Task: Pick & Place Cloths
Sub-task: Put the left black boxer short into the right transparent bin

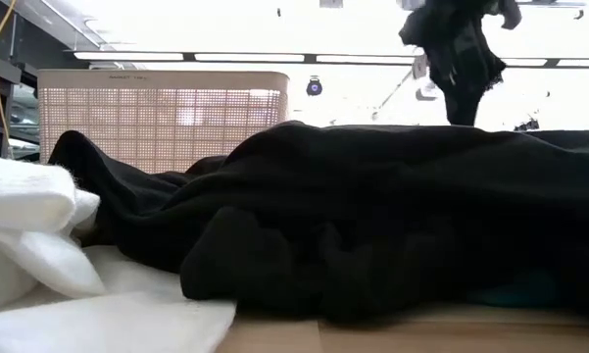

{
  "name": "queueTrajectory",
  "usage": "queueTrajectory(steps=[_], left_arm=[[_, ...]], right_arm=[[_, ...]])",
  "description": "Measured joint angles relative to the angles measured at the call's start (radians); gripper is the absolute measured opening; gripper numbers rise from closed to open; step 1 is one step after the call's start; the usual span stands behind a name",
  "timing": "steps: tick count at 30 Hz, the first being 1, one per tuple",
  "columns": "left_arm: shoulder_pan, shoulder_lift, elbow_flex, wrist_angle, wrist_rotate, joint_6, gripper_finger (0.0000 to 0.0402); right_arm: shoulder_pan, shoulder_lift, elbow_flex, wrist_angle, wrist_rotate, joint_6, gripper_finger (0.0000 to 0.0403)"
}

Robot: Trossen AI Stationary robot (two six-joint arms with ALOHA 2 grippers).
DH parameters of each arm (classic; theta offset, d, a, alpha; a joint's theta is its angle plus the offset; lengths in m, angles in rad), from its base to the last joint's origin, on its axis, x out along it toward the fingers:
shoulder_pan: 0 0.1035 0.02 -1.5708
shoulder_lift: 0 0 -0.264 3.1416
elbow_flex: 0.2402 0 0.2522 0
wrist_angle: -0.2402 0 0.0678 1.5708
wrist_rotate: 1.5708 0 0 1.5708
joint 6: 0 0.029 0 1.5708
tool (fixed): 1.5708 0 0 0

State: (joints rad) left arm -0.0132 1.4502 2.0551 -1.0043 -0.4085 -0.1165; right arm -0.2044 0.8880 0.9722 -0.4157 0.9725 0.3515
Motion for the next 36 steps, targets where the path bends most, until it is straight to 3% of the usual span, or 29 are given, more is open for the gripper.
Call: queueTrajectory(steps=[8,15,23,30,36], left_arm=[[0.000,-0.120,-0.170,0.050,0.000,0.005,0.0246],[0.000,-0.257,-0.427,0.227,0.016,0.007,0.0244],[0.000,-0.409,-0.701,0.401,0.077,-0.011,0.0244],[0.000,-0.508,-0.825,0.424,0.086,-0.011,0.0244],[0.000,-0.565,-0.854,0.427,0.086,0.014,0.0244]], right_arm=[[-0.308,0.074,0.000,-0.205,-0.289,0.129,0.0015],[-0.482,0.201,0.000,-0.316,-0.464,0.190,0.0015],[-0.533,0.313,0.000,-0.398,-0.586,0.264,0.0024],[-0.570,0.364,0.000,-0.420,-0.679,0.355,0.0084],[-0.612,0.348,0.000,-0.434,-0.725,0.364,0.0143]])
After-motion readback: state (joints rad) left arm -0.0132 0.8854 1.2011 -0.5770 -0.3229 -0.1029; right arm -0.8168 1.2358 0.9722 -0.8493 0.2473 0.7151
